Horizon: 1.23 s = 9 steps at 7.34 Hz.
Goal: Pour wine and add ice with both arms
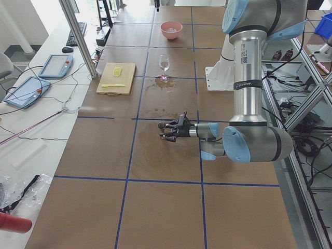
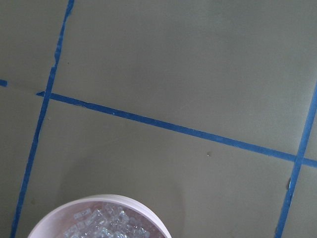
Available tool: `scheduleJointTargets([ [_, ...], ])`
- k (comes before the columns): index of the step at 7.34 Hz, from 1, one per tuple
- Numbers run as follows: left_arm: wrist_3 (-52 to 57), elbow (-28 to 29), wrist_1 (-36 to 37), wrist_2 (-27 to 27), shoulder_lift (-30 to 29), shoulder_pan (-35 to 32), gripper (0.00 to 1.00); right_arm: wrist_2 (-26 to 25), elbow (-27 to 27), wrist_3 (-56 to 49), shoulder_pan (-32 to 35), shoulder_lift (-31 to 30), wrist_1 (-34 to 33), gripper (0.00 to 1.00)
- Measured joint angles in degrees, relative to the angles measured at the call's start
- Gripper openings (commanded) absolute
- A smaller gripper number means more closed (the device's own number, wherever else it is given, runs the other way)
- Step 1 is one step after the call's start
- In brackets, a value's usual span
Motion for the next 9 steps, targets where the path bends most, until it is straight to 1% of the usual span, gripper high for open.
scheduleJointTargets([
  [1, 0.59, -0.45, 0.27, -2.54, 0.81, -0.08, 0.79, -0.01, -0.02, 0.0, -0.07, 0.03, 0.0, 1.0],
  [2, 1.39, -1.85, 1.28, -6.48, 2.43, -0.17, 0.79, -0.02, 0.0, 0.0, -0.15, 0.06, 0.0, 1.0],
  [5, 2.25, -10.59, 6.55, -17.77, 10.44, -0.57, 0.79, 0.06, 0.33, 0.72, -0.45, 0.02, 0.0, 1.0],
  [6, 2.6, -13.41, 8.47, -21.41, 13.64, -0.77, 0.79, 0.09, 1.01, 2.72, -1.08, -0.04, 0.02, 1.0],
  [7, 4.3, -15.51, 9.84, -24.94, 17.13, -1.21, 0.8, 0.09, 2.69, 5.81, -2.06, -0.21, 0.05, 1.0],
  [8, 8.3, -16.51, 10.5, -28.82, 20.27, -2.71, 0.8, 0.08, 5.03, 9.19, -3.14, -0.75, 0.09, 1.0],
  [9, 13.42, -16.64, 10.78, -33.8, 22.27, -6.07, 0.85, 0.03, 7.4, 11.85, -4.39, -1.86, 0.14, 1.0],
])
